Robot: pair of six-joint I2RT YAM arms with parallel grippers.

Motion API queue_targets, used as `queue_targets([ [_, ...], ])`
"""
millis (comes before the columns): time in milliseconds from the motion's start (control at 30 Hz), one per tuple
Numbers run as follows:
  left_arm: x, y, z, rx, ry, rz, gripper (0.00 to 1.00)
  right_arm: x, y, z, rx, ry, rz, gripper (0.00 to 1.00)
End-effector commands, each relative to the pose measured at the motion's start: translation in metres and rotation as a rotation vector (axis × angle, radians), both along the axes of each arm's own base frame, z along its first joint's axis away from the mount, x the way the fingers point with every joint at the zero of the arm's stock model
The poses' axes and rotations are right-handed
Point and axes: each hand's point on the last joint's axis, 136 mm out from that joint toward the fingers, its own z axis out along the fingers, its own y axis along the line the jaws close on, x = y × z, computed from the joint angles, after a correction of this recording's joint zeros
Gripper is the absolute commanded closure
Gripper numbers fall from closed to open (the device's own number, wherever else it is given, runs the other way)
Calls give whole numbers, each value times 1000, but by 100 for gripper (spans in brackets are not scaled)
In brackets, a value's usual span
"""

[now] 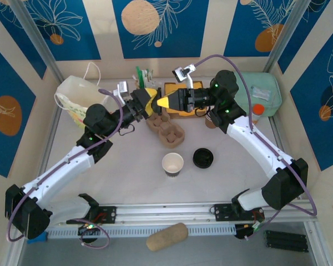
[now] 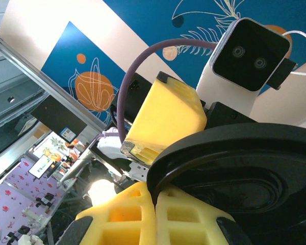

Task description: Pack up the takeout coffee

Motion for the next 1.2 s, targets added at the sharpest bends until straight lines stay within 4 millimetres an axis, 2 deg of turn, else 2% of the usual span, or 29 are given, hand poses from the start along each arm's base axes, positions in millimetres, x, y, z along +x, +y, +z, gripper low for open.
queue_targets([
  [0,-4,-3,3,-25,-16,-15,27,0,2,4,7,-18,-12,100],
  [167,-4,-2,2,-23,-12,-9,22,0,1,4,6,-16,-14,100],
  [300,-4,-2,-1,-17,-4,-8,14,1,0,4,5,-17,-20,100],
  [500,-5,-1,0,-19,-7,-7,12,3,0,3,3,-9,-26,100],
  [867,-7,-1,5,-35,-21,-14,24,9,1,-6,-6,10,-46,100],
  [1167,-5,-1,0,-33,-14,-6,28,14,-1,-9,-10,24,-66,100],
])
